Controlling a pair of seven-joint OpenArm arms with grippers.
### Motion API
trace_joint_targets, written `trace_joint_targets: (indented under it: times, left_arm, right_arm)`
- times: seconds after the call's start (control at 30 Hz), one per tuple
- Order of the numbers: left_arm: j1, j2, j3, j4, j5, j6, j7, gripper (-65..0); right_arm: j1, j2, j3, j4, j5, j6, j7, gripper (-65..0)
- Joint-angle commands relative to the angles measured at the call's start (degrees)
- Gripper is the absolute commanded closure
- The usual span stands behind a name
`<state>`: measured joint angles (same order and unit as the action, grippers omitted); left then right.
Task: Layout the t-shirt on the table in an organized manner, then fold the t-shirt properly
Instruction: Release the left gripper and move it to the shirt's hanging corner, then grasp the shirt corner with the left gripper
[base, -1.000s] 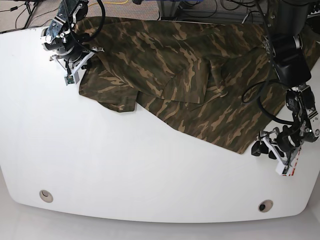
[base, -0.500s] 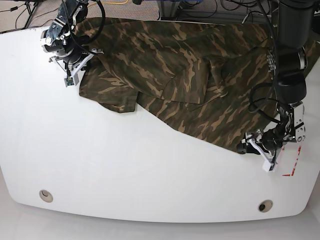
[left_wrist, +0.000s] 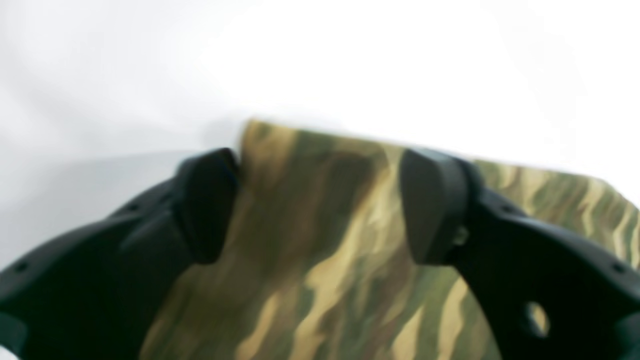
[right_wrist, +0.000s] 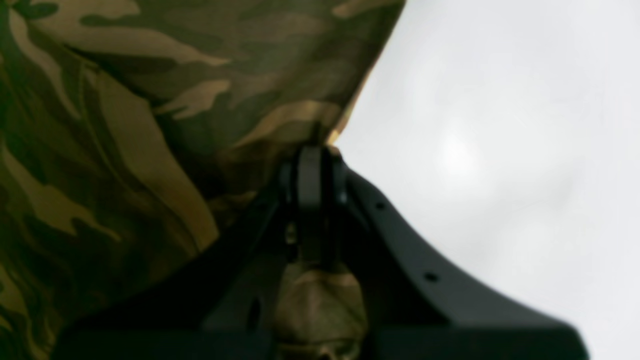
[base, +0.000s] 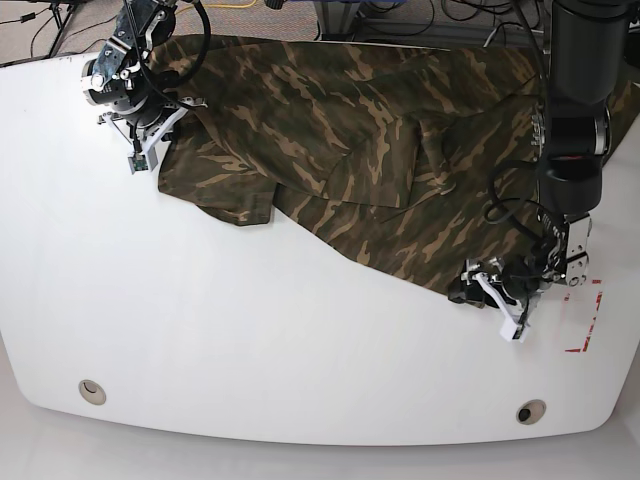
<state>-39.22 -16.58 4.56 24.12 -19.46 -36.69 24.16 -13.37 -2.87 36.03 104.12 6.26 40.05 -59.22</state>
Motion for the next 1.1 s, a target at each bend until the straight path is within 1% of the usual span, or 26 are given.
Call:
trace_joint_targets:
  times: [0.0, 0.07, 0.13, 0.17, 0.23, 0.27, 0.33, 0.43, 0.47, 0.5, 0.57, 0.67, 0.77, 0.87, 0.93, 1.07]
  left_arm:
    - [-0.9, -0.3, 0.3, 0.1, 0.1, -0.4, 1.2, -51.0]
    - [-0.8, -0.3, 0.3, 0.1, 0.1, -0.5, 1.2, -50.7]
    - [-0.7, -0.3, 0.3, 0.1, 0.1, -0.6, 1.2, -47.4]
    - [-0.7, -0.3, 0.3, 0.0, 0.1, -0.6, 1.2, -44.4]
    - [-0.7, -0.4, 0.3, 0.0, 0.1, -0.6, 1.6, -37.5]
    - [-0.7, -0.4, 0.3, 0.0, 0.1, -0.6, 2.3, -32.5]
    - [-0.7, -0.5, 0.3, 0.1, 0.1, -0.6, 3.4, -24.7]
    - [-0.7, -0.6, 0.4, 0.3, 0.2, -0.5, 4.1, -14.2]
    - [-0.7, -0.6, 0.4, 0.3, 0.2, -0.4, 4.1, -12.4]
    - [-0.6, -0.6, 0.4, 0.3, 0.2, -0.3, 4.1, -7.5]
    - [-0.6, -1.3, 0.9, 0.3, 0.6, -0.3, 4.0, -0.4]
    - [-0.6, -1.7, 1.9, 0.4, 1.9, -0.5, 4.0, 0.0]
    - [-0.7, -1.8, 1.6, 0.4, 1.7, -0.7, 4.0, 0.0]
    - [-0.7, -2.0, -0.7, 0.4, 1.7, -0.7, 4.0, 0.0]
    - [-0.7, -2.9, -2.6, 0.4, 1.7, -0.7, 4.3, 0.0]
    - [-0.7, -4.3, -6.4, 0.4, 1.7, -1.2, 6.5, 0.0]
  right_arm:
    - [0.4, 0.5, 0.1, 0.9, 0.6, -0.1, 0.5, -2.2]
    - [0.4, 0.5, 0.1, 0.9, 0.6, -0.1, 0.5, -2.2]
    - [0.4, 0.5, 0.1, 0.9, 0.6, -0.1, 0.5, -2.2]
    - [0.4, 0.5, 0.1, 0.9, 0.6, -0.1, 0.5, -2.2]
    - [0.4, 0.5, 0.1, 0.9, 0.6, -0.1, 0.5, -2.2]
    - [0.4, 0.5, 0.1, 0.9, 0.6, -0.1, 0.5, -2.2]
    - [0.4, 0.5, 0.1, 0.9, 0.6, -0.1, 0.5, -2.2]
    - [0.4, 0.5, 0.1, 0.9, 0.6, -0.1, 0.5, -2.2]
    - [0.4, 0.5, 0.1, 0.9, 0.6, -0.1, 0.5, -2.2]
    - [0.4, 0.5, 0.1, 1.0, 0.6, -0.1, 0.5, -2.2]
    - [0.4, 0.5, 0.1, 1.0, 0.6, -0.1, 0.5, -2.2]
    - [0.4, 0.5, 0.1, 1.0, 0.6, -0.1, 0.5, -2.2]
    - [0.6, 0.5, 0.1, 1.1, 0.6, -0.1, 0.5, -2.2]
    - [1.1, 0.5, 0.1, 1.1, 0.6, -0.1, 0.5, -2.2]
    - [1.2, 0.5, 0.1, 1.2, 0.6, -0.1, 0.5, -2.2]
    - [2.0, 1.6, 0.0, 2.4, 0.6, -0.1, 0.5, -2.2]
